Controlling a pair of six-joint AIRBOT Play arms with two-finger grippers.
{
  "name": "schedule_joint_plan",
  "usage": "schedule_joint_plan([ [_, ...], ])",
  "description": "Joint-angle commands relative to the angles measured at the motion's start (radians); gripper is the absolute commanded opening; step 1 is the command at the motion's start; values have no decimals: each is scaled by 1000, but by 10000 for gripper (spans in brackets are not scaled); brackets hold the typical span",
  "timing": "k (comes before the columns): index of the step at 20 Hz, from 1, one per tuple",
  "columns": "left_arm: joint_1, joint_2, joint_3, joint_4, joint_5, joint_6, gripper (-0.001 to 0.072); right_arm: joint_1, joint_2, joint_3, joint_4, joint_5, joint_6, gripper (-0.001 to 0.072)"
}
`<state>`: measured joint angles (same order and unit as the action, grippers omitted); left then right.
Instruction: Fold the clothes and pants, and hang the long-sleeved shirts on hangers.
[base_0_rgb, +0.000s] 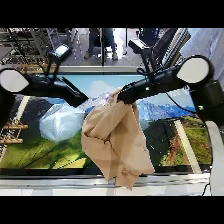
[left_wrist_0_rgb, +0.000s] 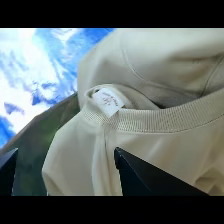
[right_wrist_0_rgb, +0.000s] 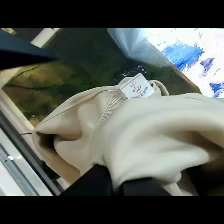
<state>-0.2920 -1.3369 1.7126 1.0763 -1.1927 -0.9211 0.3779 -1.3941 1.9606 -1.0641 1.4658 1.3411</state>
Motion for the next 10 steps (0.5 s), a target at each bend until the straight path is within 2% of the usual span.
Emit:
schedule_joint_plan([
  [1, -35, -50, 5, -98, 38, 245, 669, 16, 68, 1, -29, 18, 0, 29],
  [2, -35, -68, 5, -114, 40, 240, 705, 16, 86, 1, -48, 18, 0, 29],
  [3, -34, -92, 5, -121, 28, 228, 708, 16, 103, 1, -84, 17, 8, 29],
  [6, -5, -166, 5, -178, -114, 203, 715, 16, 128, 1, -154, 18, 37, 29],
  [8, 43, -221, 5, -384, -285, 204, 715, 16, 126, 1, -158, 17, 39, 29],
  [10, 89, -272, 5, -559, -404, 198, 715, 16, 126, 1, -159, 11, 51, 29],
])
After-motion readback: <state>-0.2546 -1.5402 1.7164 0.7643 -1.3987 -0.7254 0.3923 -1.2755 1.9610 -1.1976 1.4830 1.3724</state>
